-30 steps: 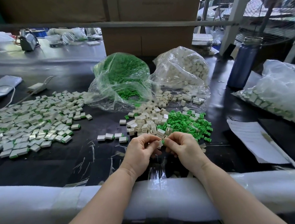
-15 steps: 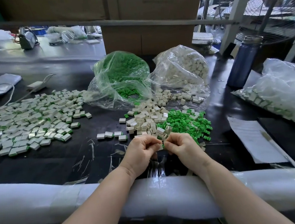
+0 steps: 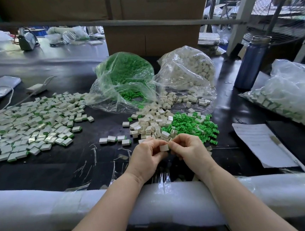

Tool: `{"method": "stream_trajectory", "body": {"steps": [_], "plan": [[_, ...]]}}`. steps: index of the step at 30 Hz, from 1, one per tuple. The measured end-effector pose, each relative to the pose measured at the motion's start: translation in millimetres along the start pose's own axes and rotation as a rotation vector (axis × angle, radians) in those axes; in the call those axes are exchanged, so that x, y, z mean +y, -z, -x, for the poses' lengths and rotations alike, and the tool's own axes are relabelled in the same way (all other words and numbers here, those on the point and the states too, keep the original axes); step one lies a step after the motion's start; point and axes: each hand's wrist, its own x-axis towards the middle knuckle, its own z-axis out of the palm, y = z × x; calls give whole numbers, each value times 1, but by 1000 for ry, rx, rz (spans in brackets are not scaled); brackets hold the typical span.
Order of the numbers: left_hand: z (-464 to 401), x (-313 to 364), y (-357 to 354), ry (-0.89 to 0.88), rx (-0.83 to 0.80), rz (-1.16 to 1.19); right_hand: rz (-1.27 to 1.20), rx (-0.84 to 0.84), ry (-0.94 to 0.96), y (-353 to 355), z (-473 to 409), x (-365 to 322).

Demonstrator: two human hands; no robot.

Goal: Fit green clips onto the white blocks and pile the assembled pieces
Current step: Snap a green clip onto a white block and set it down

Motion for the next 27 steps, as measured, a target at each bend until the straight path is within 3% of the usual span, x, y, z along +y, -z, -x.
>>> {"method": "stream_trajectory", "body": {"steps": [5, 21, 27], "plan": [[-1, -2, 0, 49, -6, 103, -142, 11, 17, 2, 1, 1], [-1, 2, 2, 107, -71, 153, -116, 23, 28, 2, 2, -2], [1, 0, -1, 129, -117, 55, 20, -44, 23, 2, 3, -1]]}}
